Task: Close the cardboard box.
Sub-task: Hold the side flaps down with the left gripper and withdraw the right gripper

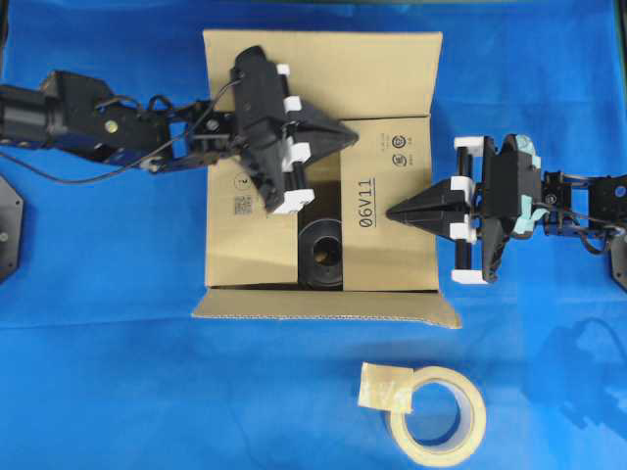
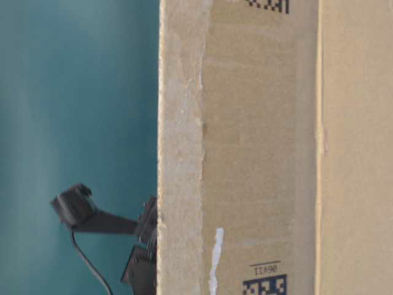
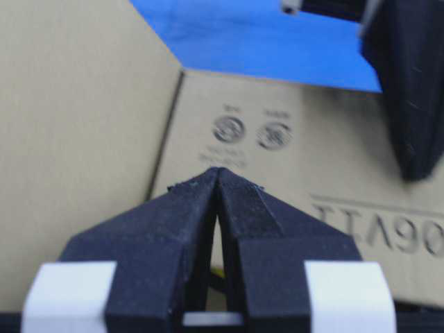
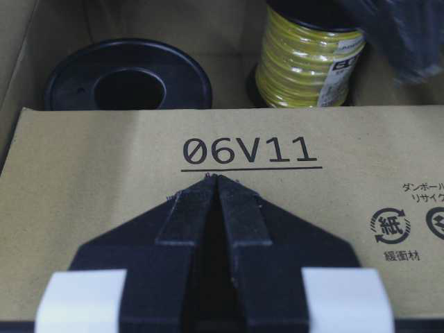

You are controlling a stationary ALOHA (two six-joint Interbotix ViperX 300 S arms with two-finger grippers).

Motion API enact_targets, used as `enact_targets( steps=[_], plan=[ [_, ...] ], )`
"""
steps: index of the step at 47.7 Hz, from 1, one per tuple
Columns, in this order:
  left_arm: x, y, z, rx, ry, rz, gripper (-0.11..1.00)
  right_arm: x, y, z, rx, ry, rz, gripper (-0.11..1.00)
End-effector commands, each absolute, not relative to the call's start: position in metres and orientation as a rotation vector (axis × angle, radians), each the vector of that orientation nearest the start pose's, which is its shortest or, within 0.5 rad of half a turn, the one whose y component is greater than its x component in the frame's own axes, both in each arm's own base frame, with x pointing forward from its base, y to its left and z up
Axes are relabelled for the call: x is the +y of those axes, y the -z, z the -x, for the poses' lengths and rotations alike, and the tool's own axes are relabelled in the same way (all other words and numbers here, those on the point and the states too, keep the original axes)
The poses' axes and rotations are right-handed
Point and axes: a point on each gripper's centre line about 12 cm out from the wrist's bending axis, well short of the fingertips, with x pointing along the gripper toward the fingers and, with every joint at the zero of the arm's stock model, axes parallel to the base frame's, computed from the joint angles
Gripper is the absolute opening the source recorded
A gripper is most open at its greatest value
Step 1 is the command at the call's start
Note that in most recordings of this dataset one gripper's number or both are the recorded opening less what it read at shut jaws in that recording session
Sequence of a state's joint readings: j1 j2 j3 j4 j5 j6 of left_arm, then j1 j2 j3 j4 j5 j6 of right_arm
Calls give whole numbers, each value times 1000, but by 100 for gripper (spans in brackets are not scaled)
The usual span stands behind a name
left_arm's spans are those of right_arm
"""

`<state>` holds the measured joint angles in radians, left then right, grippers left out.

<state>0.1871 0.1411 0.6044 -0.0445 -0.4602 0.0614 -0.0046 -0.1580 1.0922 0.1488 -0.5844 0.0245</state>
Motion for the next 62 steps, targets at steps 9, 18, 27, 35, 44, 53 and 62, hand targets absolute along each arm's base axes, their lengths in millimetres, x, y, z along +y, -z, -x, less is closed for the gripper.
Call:
enact_targets(
  steps=[9, 18, 27, 35, 44, 53, 62],
  plan=[
    [101, -191, -440, 249, -230, -31, 0, -12, -157, -305, 320, 115, -136, 0],
    [106, -177, -444, 267, -240, -29, 0, -12, -159, -306, 313, 116, -142, 0],
    [106, -172, -444, 264, -240, -28, 0, -12, -161, -308, 310, 116, -148, 0],
    [105, -171, -443, 267, -238, -30, 0, -12, -165, -310, 302, 115, -151, 0],
    [105, -168, -441, 277, -238, -29, 0, -9, -181, -309, 283, 102, -161, 0],
    [104, -163, -438, 290, -237, -28, 0, 8, -219, -305, 248, 35, -172, 0],
    [104, -159, -436, 301, -239, -27, 0, 34, -257, -288, 178, -70, -174, 0]
  ],
)
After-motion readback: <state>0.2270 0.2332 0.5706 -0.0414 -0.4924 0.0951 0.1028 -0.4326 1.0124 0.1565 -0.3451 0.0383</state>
